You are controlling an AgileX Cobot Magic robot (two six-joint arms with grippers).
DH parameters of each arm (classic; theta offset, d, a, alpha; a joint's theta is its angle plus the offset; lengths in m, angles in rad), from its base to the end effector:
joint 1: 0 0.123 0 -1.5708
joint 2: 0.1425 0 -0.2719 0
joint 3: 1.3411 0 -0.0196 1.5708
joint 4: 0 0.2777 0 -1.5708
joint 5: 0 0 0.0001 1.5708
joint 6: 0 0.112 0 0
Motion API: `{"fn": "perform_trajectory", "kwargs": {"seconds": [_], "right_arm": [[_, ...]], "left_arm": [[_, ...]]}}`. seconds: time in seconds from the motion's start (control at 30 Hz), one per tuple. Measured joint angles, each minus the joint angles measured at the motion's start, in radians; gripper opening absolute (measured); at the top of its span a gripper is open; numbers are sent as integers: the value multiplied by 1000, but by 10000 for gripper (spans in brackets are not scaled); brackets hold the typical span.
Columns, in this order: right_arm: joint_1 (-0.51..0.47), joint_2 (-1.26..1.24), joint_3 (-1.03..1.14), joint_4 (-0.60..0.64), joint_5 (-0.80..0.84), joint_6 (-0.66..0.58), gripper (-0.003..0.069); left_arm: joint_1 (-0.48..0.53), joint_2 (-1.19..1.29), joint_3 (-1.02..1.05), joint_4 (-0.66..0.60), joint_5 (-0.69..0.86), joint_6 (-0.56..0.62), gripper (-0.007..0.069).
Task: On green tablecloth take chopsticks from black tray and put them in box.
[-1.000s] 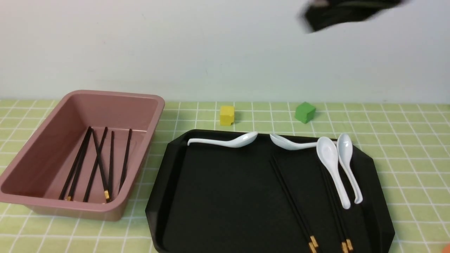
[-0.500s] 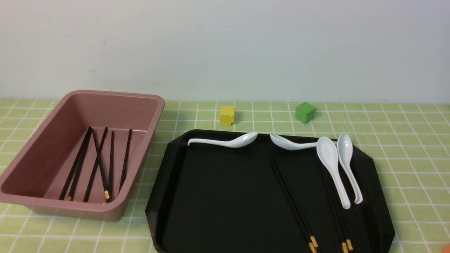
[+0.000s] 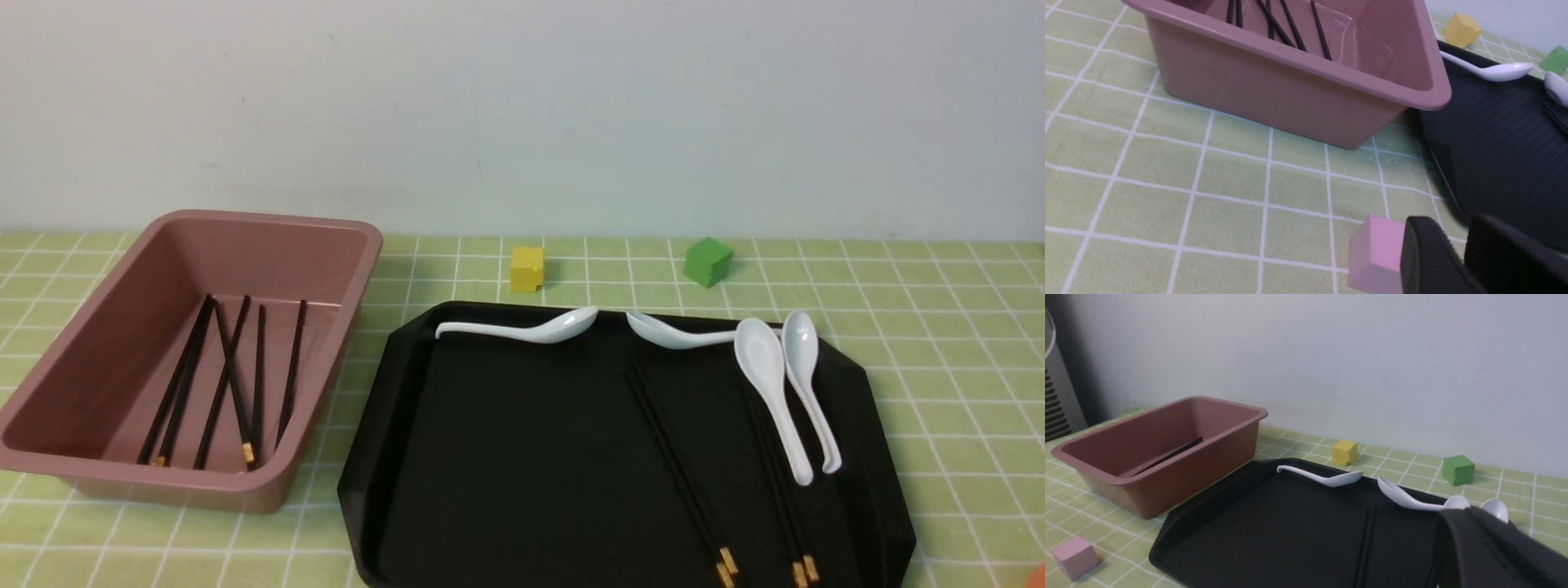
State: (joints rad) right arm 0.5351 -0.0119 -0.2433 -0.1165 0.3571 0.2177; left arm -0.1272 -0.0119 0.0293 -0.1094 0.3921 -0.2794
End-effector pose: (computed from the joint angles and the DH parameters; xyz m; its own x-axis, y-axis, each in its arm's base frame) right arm 0.0860 0.0457 0.2686 -0.0621 0.0890 -0.9941 -0.4706 0.8757 0.1078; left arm 0.1108 -0.0189 0.1620 -0.3515 -0.3292 -0.8764 0.0382 0.9303 -0.3648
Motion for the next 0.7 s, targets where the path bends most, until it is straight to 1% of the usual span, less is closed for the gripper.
{"fn": "perform_trajectory", "kwargs": {"seconds": [0.57, 0.7], "right_arm": [[0, 0, 8, -7, -1, 1, 23], [-18, 0, 60, -18, -29, -34, 27]], "left_arm": [[0, 0, 0, 0, 0, 0, 176], [0, 0, 0, 0, 0, 0, 176]]}}
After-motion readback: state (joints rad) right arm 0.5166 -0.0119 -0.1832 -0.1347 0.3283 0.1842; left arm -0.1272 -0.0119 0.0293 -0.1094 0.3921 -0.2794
